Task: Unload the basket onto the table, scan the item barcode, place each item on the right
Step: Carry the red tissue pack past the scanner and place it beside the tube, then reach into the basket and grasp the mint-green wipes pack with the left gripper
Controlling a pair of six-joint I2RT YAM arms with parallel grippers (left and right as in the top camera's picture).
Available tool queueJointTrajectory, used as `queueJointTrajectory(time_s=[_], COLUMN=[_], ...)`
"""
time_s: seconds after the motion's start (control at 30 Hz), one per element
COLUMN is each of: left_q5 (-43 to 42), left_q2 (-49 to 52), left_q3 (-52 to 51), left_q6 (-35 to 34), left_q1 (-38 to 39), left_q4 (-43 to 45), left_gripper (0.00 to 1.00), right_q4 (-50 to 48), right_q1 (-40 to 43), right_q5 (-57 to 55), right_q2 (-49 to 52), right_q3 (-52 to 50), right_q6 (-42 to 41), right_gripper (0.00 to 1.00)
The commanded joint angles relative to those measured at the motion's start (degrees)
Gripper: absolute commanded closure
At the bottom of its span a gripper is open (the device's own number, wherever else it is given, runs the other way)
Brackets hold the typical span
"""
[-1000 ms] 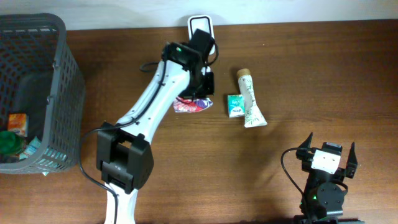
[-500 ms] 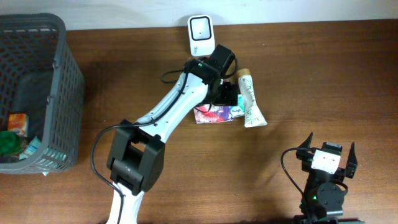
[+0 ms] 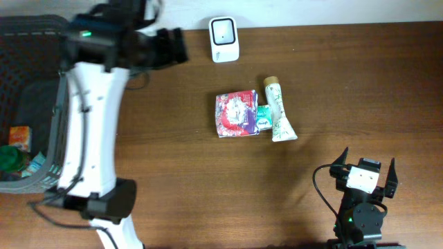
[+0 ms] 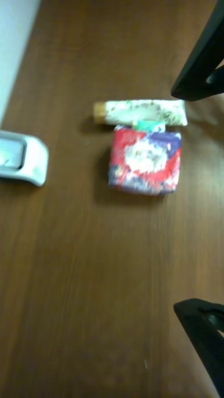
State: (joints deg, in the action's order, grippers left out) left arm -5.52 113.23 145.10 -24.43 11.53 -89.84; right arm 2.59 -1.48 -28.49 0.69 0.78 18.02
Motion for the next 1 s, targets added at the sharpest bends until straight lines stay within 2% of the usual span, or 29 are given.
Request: queueJointTrajectory(time_s=[0.0,0.17,0.37,0.47,0.53,0.7,0.8,0.87,0.97], left_q5=[0.87,0.87,0.9,6.4,11.17,10.97,15.82,17.42,17.33], left_q2=[-6.82,-12.26,-12.55,-12.52,-12.52,-12.44,-12.31,-12.13,-11.98], left_q3=[1.49,1.49,1.46,0.83,-0.13,-2.05,-3.82,-8.2,-18.38], left_q6=[1.86,1.86,1.79,0.2,-2.4,-2.54,-3.69,-6.25,-6.4], left_q1=[-7.04,-20.44,-33.88,-39.1,-40.83,-41.42,-41.44,-41.44,-41.42], left_q4=[-1.42,-2.51,-2.89,-4.61,-6.86,-6.6,-6.03,-5.77,-1.6], left_gripper=[0.01,0.01,0.01,0.01,0.01,0.01,0.01,0.01,0.01], right_q4=[0.15,0.15,0.15,0.15,0.15,0.15,0.15,0.15,0.15], right_q1=[0.33,0.33,0.33,0.33,0.33,0.33,0.33,0.33,0.33], right_q5=[-0.5,-0.5,-0.5,-0.5,-0.5,-0.5,-0.5,-0.5,-0.5], right_q2=[-0.37,-0.37,-0.37,-0.37,-0.37,-0.37,-0.37,-0.37,-0.37], right_q3=[-0.46,-0.46,-0.46,-0.46,-0.46,-0.46,-0.46,-0.46,-0.46], right_q6=[-0.04,-0.04,-0.04,-0.04,-0.04,-0.04,-0.02,-0.04,-0.04], right_gripper=[0.01,0.01,0.01,0.01,0.01,0.01,0.01,0.01,0.01])
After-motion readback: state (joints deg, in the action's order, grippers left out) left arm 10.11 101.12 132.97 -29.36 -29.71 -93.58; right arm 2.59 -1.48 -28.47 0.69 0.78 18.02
